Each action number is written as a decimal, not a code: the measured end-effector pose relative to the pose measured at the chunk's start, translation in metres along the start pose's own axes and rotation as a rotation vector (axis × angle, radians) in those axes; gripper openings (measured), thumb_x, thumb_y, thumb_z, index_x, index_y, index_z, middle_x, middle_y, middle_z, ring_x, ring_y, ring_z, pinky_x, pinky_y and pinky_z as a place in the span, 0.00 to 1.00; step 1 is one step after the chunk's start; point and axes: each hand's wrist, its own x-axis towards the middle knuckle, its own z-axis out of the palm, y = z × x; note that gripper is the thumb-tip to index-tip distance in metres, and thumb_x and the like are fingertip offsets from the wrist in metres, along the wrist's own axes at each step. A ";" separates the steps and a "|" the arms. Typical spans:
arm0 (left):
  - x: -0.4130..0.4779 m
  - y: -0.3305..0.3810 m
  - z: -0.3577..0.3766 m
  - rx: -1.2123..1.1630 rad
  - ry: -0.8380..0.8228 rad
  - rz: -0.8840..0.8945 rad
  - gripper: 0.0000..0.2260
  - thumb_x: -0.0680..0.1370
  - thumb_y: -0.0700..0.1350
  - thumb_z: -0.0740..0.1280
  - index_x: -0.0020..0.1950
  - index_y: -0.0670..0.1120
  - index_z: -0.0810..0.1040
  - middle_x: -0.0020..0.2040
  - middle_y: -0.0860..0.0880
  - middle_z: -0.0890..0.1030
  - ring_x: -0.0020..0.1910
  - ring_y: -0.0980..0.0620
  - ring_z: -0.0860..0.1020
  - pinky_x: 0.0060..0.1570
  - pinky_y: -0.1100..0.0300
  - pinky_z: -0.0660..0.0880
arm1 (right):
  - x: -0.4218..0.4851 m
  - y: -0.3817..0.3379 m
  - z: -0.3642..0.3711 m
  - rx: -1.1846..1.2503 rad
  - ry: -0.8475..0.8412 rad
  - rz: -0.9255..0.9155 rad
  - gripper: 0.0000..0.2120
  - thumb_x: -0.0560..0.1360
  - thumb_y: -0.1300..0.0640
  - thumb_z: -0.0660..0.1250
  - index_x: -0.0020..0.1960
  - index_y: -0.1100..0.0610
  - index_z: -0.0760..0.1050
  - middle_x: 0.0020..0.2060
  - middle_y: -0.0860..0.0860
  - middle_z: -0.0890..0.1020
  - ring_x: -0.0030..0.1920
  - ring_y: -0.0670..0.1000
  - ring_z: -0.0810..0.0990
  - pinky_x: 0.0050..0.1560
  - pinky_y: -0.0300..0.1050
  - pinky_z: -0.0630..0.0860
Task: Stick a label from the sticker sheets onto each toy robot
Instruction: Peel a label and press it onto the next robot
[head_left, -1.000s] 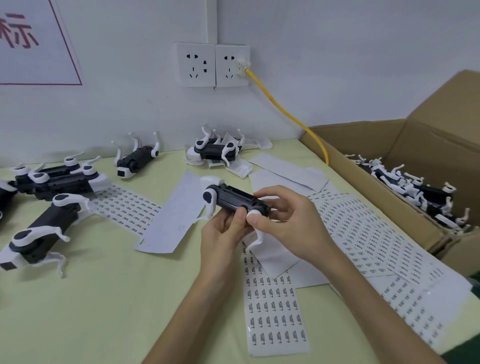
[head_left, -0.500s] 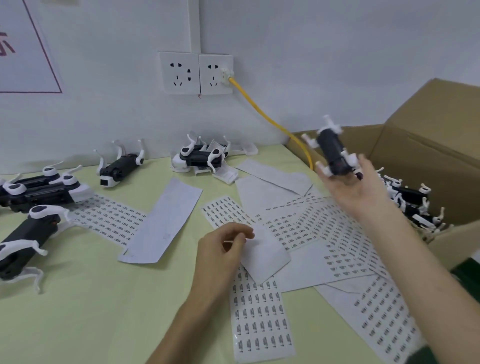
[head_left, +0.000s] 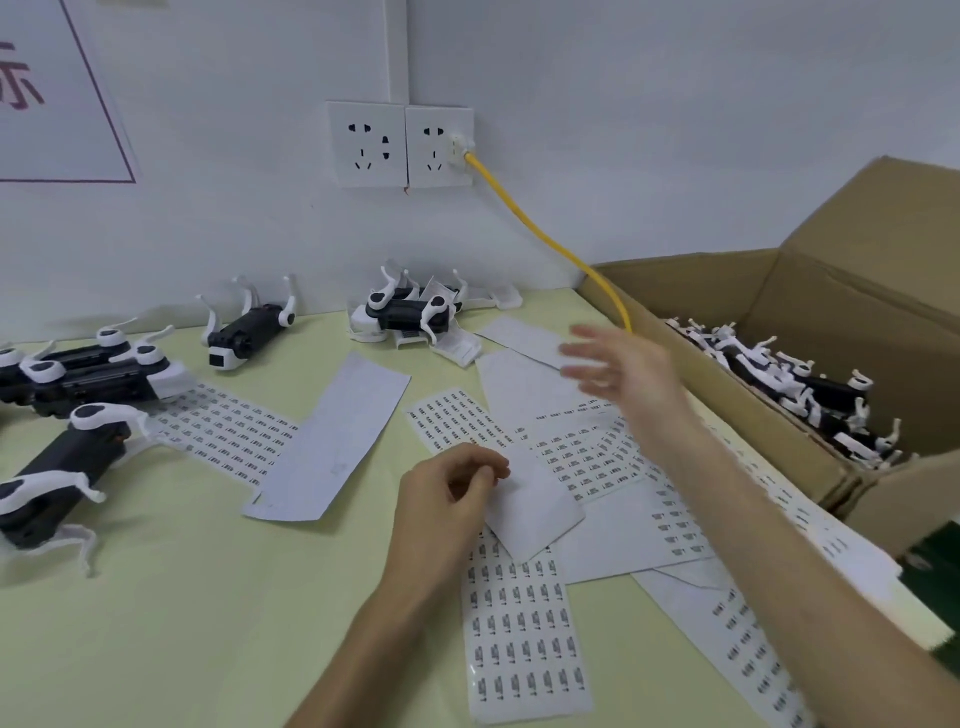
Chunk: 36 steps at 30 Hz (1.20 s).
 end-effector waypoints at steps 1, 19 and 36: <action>0.000 0.000 0.000 -0.004 0.008 0.010 0.14 0.80 0.34 0.65 0.46 0.50 0.86 0.45 0.57 0.87 0.50 0.58 0.84 0.54 0.62 0.79 | -0.013 0.011 0.014 -0.126 -0.080 -0.066 0.11 0.82 0.60 0.63 0.59 0.52 0.82 0.52 0.51 0.87 0.51 0.52 0.86 0.52 0.44 0.77; 0.029 -0.005 -0.226 0.736 0.498 -0.522 0.36 0.66 0.55 0.81 0.69 0.44 0.74 0.68 0.34 0.75 0.67 0.32 0.73 0.68 0.32 0.70 | -0.049 0.073 0.045 -0.759 -0.398 -0.342 0.14 0.81 0.55 0.65 0.64 0.45 0.81 0.69 0.41 0.77 0.70 0.41 0.70 0.75 0.53 0.63; 0.018 0.025 -0.107 0.639 0.226 0.006 0.20 0.74 0.43 0.73 0.59 0.66 0.79 0.42 0.59 0.81 0.46 0.46 0.79 0.43 0.54 0.74 | -0.047 0.074 0.045 -0.626 -0.366 -0.301 0.11 0.80 0.56 0.67 0.57 0.43 0.84 0.62 0.38 0.81 0.64 0.34 0.74 0.67 0.32 0.66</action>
